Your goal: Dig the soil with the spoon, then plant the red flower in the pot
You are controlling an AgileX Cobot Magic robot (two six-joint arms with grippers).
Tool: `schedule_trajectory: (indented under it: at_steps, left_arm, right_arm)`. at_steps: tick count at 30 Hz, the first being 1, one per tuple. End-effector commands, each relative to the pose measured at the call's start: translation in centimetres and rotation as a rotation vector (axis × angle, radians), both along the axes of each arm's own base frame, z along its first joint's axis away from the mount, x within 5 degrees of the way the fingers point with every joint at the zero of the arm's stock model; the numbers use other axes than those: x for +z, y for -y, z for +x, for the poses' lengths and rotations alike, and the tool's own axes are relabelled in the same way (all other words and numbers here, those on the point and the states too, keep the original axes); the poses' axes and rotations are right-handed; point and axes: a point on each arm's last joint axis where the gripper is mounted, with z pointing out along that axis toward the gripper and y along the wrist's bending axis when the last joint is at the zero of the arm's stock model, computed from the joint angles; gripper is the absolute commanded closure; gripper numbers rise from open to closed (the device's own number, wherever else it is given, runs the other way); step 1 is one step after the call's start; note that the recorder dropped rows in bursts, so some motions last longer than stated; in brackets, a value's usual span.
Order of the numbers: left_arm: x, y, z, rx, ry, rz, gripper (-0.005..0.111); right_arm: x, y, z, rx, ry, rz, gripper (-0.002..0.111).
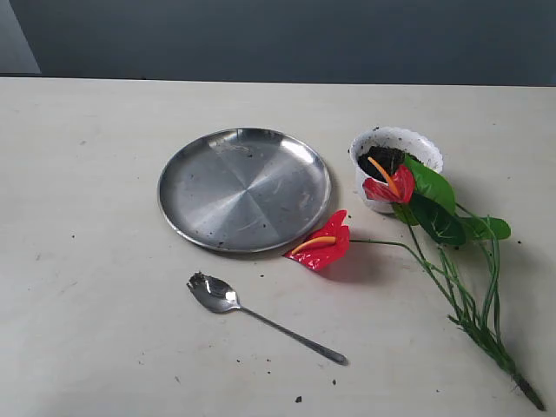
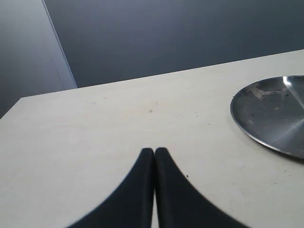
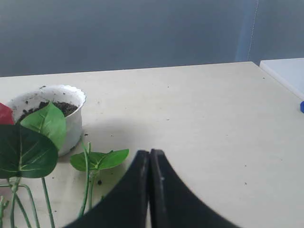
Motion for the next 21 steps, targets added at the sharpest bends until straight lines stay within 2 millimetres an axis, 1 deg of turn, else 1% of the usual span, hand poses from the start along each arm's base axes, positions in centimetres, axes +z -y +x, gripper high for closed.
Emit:
schedule_trajectory:
  at_steps: [1, 9, 11, 13, 15, 16, 18, 19, 21]
  left_arm:
    - [0.1, 0.0, 0.0, -0.003, 0.002, -0.005, 0.105]
    - [0.1, 0.0, 0.0, -0.003, 0.002, -0.005, 0.105]
    - [0.1, 0.0, 0.0, -0.003, 0.002, -0.005, 0.105]
    - [0.1, 0.0, 0.0, -0.003, 0.002, -0.005, 0.105]
    - [0.1, 0.0, 0.0, -0.003, 0.002, -0.005, 0.105]
    - [0.1, 0.0, 0.0, -0.003, 0.002, -0.005, 0.105]
    - [0.1, 0.0, 0.0, -0.003, 0.002, -0.005, 0.105]
    - [0.1, 0.0, 0.0, -0.003, 0.002, -0.005, 0.105]
    - [0.1, 0.0, 0.0, -0.003, 0.002, -0.005, 0.105]
  right_arm:
    - [0.1, 0.0, 0.0, -0.004, 0.013, -0.017, 0.108]
    - [0.1, 0.0, 0.0, -0.004, 0.015, -0.017, 0.108]
    - [0.5, 0.2, 0.0, -0.010, 0.055, -0.079, 0.108]
    - [1.4, 0.3, 0.1, -0.012, 0.147, -0.136, 0.108]
    - [2.5, 0.2, 0.2, -0.013, 0.268, -0.136, 0.108]
    - [3.3, 0.2, 0.1, -0.015, 0.355, -0.129, 0.108]
    - [4.2, 0.2, -0.1, -0.021, 0.464, -0.108, 0.108]
    - [4.6, 0.2, -0.2, -0.027, 0.517, -0.085, 0.108]
    - [5.2, 0.4, -0.4, -0.045, 0.604, 0.071, 0.108]
